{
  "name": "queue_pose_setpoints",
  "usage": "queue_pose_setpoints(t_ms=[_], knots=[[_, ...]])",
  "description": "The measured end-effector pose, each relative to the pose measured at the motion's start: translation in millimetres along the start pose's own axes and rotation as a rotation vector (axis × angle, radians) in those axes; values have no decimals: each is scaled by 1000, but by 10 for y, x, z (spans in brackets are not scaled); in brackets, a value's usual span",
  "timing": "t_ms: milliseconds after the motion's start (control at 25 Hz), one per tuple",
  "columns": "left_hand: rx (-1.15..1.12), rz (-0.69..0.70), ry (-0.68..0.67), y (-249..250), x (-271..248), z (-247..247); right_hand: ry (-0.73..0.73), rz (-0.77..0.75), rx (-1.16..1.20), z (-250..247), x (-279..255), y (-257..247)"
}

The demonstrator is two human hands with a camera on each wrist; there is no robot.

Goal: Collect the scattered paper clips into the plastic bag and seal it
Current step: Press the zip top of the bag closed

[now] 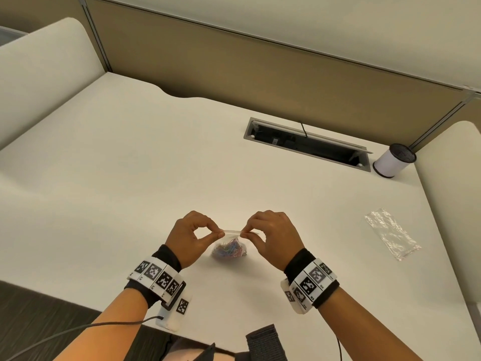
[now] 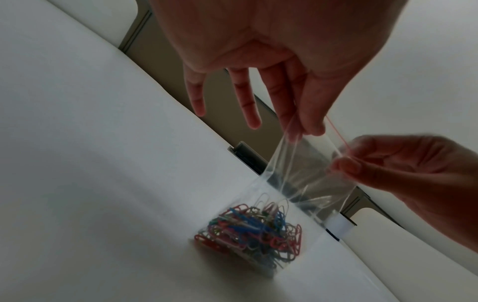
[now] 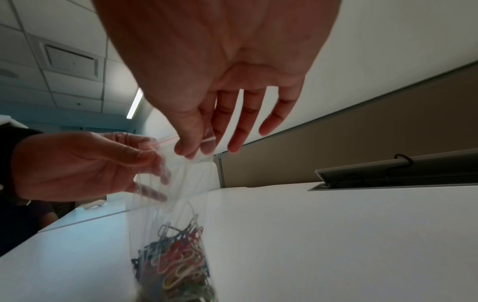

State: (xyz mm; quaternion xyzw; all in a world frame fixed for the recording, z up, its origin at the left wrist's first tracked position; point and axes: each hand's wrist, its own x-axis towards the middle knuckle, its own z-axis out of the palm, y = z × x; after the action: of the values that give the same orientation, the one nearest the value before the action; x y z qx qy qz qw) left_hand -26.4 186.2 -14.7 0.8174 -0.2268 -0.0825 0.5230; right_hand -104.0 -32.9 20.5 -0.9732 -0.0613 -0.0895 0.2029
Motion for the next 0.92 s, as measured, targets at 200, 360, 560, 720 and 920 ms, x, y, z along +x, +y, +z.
queue_pose_setpoints(t_ms=[200,360,560,720,920], knots=[[-26,9,-12,-5,10,27,34,9,3,-7,-100,117],[-28,-22,-19,-3,57,13,64,41,30,-47,-142,212],[-34,-46,-45,21,109,35,124,88,138,-13,-186,282],[-74,-71,-57,34,155,84,142,135,268,20,-171,319],[-110,-29,-151,76,246,161,35,162,413,-2,-127,364]])
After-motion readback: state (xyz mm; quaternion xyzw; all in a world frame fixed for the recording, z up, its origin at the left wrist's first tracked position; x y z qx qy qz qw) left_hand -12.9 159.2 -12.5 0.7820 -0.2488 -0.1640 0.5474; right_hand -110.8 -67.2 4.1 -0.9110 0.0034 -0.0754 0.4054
